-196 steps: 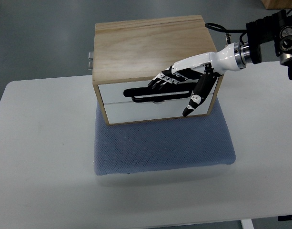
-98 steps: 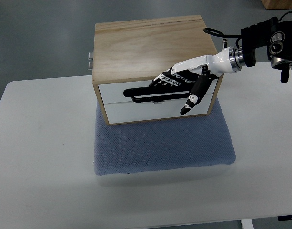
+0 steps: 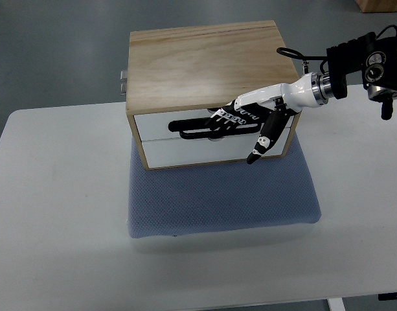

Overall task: Open wood drawer with right hand
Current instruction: 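Pull the upper drawer outward toward the robot with the right hand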

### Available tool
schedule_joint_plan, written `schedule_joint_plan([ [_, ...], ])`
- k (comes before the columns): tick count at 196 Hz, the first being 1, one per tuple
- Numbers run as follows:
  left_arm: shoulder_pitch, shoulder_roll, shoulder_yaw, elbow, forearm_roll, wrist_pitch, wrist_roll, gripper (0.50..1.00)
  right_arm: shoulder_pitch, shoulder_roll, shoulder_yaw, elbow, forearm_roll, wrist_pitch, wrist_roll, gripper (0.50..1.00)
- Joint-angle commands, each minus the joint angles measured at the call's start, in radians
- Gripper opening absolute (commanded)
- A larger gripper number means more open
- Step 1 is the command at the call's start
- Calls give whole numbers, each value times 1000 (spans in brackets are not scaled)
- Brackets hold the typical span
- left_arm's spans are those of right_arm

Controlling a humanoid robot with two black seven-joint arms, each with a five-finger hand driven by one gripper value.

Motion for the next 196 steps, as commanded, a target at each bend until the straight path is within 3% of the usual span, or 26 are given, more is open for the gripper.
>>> schedule_joint_plan([
  [1, -1, 0, 0, 0, 0, 0, 0, 1000, 4, -3, -14, 21, 1, 0, 0, 944],
  [196, 0, 0, 0, 0, 0, 0, 0, 1000, 79, -152, -109, 255, 13, 0, 0, 944],
])
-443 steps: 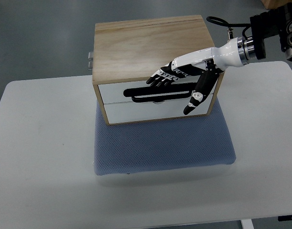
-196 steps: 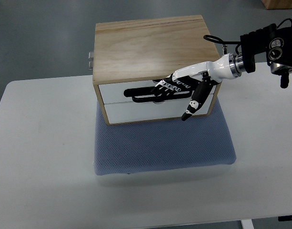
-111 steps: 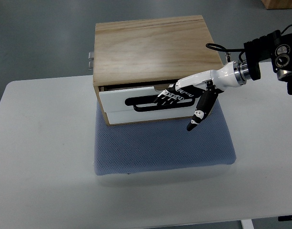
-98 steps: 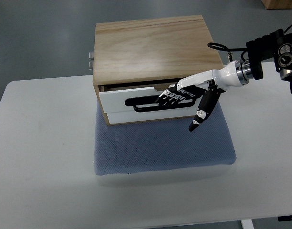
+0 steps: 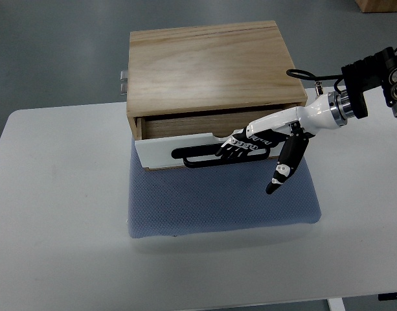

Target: Open wood drawer with right hand

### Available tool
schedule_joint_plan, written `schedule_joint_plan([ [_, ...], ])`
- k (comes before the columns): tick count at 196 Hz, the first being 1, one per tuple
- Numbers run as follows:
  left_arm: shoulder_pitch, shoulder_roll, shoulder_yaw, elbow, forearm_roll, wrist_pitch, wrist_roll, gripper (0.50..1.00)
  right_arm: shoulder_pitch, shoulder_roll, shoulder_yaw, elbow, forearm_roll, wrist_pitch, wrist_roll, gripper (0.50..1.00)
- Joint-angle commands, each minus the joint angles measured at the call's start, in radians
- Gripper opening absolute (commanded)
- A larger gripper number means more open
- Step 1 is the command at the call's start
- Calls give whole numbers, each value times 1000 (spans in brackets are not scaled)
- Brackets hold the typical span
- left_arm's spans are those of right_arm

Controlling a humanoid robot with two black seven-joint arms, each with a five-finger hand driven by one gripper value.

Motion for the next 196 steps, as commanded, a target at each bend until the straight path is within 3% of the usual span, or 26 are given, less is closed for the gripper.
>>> schedule_joint_plan([
  [1, 0, 0, 0, 0, 0, 0, 0, 1000, 5, -13, -2, 14, 1, 0, 0, 944],
  [114, 0, 0, 0, 0, 0, 0, 0, 1000, 86, -69, -1, 48, 10, 0, 0, 944],
  [169, -1, 0, 0, 0, 0, 0, 0, 1000, 204, -164, 2, 45, 164, 0, -26, 944],
  [196, -1, 0, 0, 0, 0, 0, 0, 1000, 221, -184, 11, -15, 247, 0, -37, 944],
])
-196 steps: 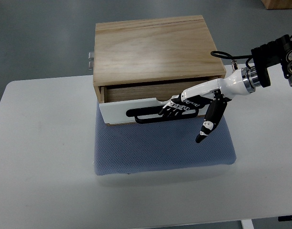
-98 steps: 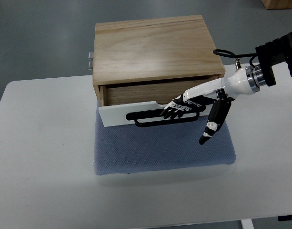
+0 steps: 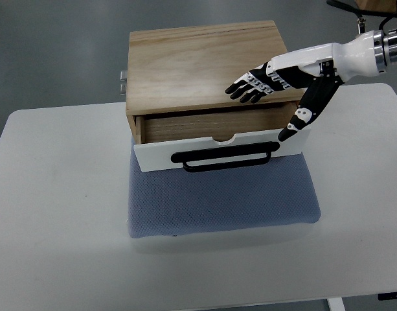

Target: Open wood drawer with right hand

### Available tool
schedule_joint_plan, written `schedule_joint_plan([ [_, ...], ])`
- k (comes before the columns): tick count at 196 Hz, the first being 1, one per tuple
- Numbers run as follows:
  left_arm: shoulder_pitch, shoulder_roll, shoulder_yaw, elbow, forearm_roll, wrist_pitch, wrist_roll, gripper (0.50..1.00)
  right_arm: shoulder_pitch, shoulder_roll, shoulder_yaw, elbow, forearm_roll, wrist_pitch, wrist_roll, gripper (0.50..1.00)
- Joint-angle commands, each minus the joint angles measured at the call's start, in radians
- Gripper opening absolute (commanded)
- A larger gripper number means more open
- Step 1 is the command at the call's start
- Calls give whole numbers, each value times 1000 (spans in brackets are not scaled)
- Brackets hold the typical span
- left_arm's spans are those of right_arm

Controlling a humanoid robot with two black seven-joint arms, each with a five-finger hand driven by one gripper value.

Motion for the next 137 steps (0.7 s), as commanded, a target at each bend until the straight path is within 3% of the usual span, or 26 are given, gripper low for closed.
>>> schedule_joint_plan([
  [1, -1, 0, 0, 0, 0, 0, 0, 1000, 10, -11, 5, -47, 55, 0, -5, 944],
  [28, 1, 0, 0, 0, 0, 0, 0, 1000, -15, -8, 103, -214, 134, 0, 0, 944],
  [54, 1, 0, 0, 0, 0, 0, 0, 1000, -136, 29, 284, -438, 251, 0, 2, 944],
  [89, -1, 0, 0, 0, 0, 0, 0, 1000, -377, 163, 597, -716, 280, 0, 3, 944],
  [125, 1, 0, 0, 0, 0, 0, 0, 1000, -587, 374, 942, -1035, 305, 0, 11, 944],
  [137, 1, 0, 0, 0, 0, 0, 0, 1000, -632, 432, 1034, -1110, 320, -57, 11, 944],
])
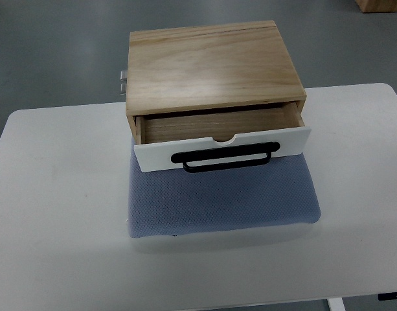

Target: Open wood drawer with right hand

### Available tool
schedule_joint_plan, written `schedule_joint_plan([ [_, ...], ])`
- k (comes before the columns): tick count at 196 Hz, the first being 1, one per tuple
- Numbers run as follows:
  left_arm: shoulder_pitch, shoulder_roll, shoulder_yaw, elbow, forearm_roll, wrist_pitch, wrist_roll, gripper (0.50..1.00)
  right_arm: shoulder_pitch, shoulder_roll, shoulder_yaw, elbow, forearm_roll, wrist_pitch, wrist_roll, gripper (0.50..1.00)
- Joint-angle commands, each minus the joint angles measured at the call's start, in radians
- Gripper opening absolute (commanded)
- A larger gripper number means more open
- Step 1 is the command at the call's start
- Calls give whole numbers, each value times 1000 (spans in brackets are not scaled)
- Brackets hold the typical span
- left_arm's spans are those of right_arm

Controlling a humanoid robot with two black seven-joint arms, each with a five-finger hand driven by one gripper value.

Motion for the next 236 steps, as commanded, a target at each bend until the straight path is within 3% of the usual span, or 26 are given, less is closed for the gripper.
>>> schedule_joint_plan([
  [1, 0, 0, 0, 0, 0, 0, 0, 1000, -86, 105, 168, -140, 24, -62, 1, 944],
  [50, 0, 0, 0, 0, 0, 0, 0, 1000, -193, 286, 259, -201, 188, -153, -7, 944],
  [125, 0, 0, 0, 0, 0, 0, 0, 1000, -252, 338, 205, -195, 184, -273, -11, 944],
  [236, 0, 0, 0, 0, 0, 0, 0, 1000, -284, 345, 125, -183, 184, -227, -8, 944],
])
